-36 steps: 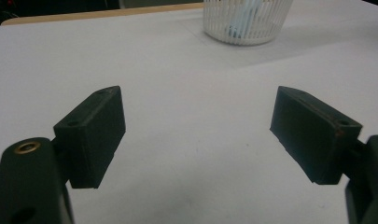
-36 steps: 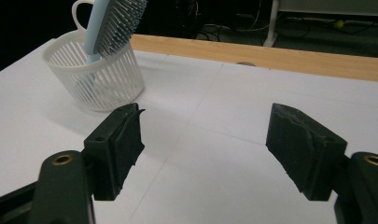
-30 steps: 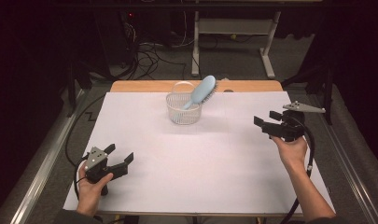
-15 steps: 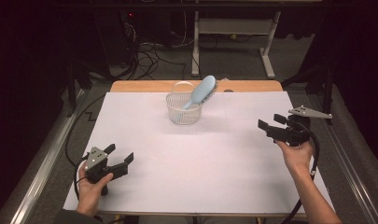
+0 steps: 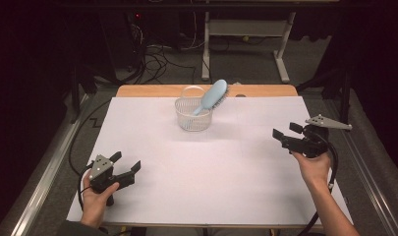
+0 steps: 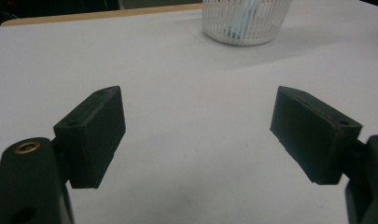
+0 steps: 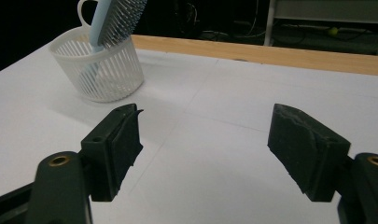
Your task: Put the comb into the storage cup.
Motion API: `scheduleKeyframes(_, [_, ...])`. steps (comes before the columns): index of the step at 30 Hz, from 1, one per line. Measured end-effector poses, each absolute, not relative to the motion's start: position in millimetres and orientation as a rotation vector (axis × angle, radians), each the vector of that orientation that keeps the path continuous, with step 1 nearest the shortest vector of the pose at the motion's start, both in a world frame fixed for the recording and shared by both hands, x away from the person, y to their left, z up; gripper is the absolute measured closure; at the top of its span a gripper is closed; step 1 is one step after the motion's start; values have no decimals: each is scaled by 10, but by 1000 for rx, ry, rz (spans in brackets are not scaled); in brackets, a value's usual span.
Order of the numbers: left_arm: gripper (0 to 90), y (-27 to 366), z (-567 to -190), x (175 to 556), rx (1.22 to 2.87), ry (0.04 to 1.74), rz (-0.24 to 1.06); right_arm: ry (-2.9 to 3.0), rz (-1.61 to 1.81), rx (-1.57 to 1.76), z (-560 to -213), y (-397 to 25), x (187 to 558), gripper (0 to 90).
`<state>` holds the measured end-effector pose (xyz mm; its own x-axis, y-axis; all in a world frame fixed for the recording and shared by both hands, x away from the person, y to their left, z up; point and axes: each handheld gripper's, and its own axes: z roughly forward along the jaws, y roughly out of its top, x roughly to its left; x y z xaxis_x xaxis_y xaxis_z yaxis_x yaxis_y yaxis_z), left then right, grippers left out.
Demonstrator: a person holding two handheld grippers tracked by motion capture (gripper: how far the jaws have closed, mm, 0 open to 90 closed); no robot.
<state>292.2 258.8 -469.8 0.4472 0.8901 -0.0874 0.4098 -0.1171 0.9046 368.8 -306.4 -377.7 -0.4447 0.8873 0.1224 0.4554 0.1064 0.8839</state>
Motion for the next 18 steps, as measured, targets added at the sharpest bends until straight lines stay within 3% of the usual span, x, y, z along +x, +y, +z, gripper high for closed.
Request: scheduleKeyframes(18, [188,2587,-4696,2919,1715,1127,616,1927,1318,1292,-3823,-3135,3528,250])
